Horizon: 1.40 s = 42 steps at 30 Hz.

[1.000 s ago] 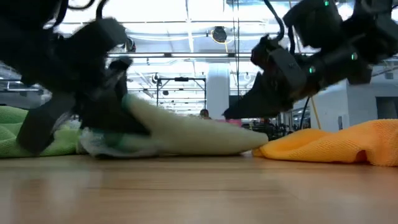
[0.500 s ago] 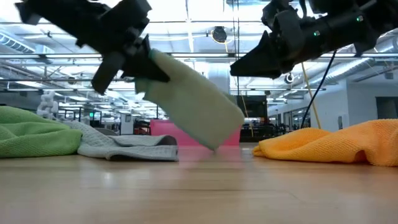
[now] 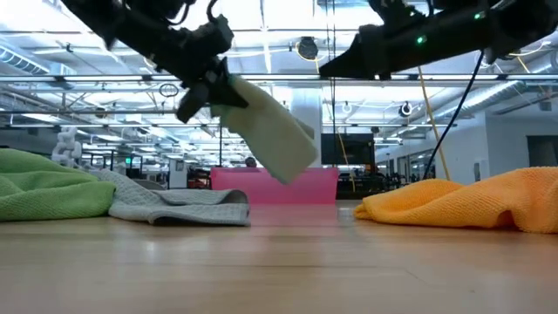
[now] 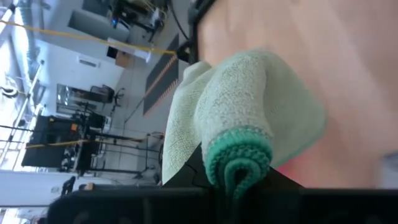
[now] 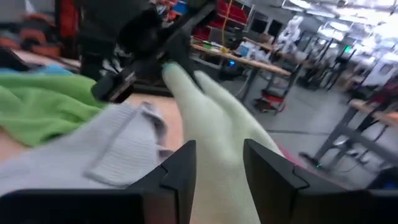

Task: Fold microfiber towels
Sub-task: Put the folded light green towel into the red bin

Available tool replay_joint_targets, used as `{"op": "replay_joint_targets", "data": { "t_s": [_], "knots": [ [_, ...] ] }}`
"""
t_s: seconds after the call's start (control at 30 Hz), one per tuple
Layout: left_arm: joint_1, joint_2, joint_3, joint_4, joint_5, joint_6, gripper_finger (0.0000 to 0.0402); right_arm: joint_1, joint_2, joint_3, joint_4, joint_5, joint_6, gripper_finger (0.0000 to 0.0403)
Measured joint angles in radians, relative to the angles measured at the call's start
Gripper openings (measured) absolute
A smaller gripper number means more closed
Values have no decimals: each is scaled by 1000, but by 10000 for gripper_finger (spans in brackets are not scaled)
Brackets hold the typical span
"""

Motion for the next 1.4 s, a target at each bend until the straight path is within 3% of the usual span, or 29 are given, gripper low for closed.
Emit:
{"op": "replay_joint_targets", "data": {
  "t_s": [0.1,0.23,0.43,0.6,0.73,1.03,1.33,1.4],
  "knots": [
    [89,-1,0,81,105,56,18,-81,7,0,26,-68,-54,126],
    [202,-1,0,163,213,87,18,-238,22,26,7,-257,-57,135],
    [346,-1,0,261,376,76,18,-416,113,153,4,-419,-156,195],
    [431,0,0,287,497,19,18,-519,233,304,-34,-460,-199,245],
    [461,11,1,279,569,-22,18,-570,327,401,-50,-447,-254,248],
    [485,79,1,196,554,-24,21,-597,371,419,-176,-440,-302,186],
    [485,176,1,271,552,-9,19,-603,370,419,-332,-471,-315,24],
    [488,197,1,275,552,3,24,-602,370,419,-354,-470,-339,13]
  ]
}}
